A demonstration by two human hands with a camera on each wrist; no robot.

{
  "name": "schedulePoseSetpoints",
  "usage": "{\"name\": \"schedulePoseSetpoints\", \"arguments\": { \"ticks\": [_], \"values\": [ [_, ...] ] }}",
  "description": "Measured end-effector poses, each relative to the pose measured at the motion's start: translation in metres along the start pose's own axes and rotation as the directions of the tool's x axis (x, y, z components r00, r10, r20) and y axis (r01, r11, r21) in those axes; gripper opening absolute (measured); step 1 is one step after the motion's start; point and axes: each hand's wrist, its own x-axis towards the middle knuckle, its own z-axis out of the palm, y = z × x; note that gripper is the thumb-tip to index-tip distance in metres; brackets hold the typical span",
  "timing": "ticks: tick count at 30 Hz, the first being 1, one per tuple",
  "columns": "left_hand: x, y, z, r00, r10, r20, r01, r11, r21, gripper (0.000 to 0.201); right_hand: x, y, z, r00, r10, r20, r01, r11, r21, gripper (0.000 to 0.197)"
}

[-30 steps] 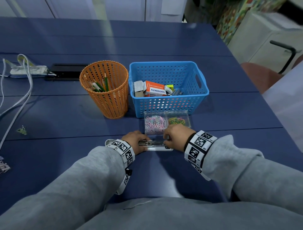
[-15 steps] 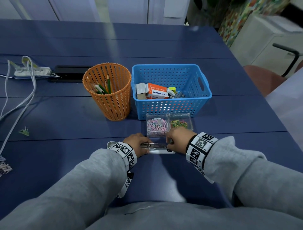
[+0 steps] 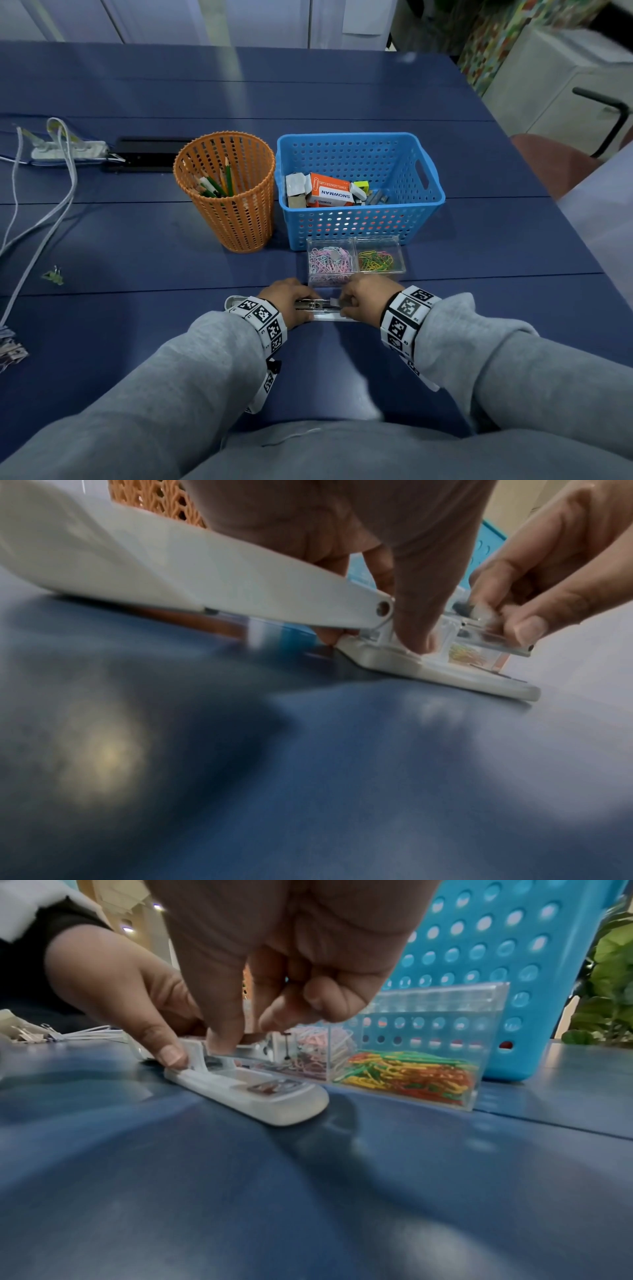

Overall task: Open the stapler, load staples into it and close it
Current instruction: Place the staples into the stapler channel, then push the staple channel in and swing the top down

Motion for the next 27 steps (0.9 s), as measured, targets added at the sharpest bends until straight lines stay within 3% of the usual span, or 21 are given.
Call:
{"name": "schedulePoseSetpoints", "arguments": {
  "ticks": [7, 13, 20, 27],
  "values": [
    [-0.004, -0.003, -0.006, 1.000, -0.015, -0.010, 0.015, 1.000, -0.008, 0.042, -0.003, 0.003, 0.008, 1.000, 0.011, -0.020, -0.011, 1.000, 0.024, 0.031],
    [-0.030, -0.040, -0.028, 0.987, -0.153, -0.044, 0.159, 0.963, 0.217, 0.046, -0.012, 0.017, 0.011, 0.995, 0.031, -0.091, -0.032, 0.999, -0.007, 0.030],
    [-0.047, -0.052, -0.038, 0.985, -0.163, -0.050, 0.168, 0.981, 0.097, 0.031, -0.014, 0.021, 0.017, 0.986, 0.156, -0.065, -0.141, 0.971, 0.195, 0.036],
    [-0.050, -0.026, -0.060, 0.966, -0.115, -0.231, 0.086, 0.988, -0.131, 0.020, -0.013, 0.029, 0.024, 0.970, 0.232, -0.066, -0.195, 0.915, 0.353, 0.039]
  ]
}}
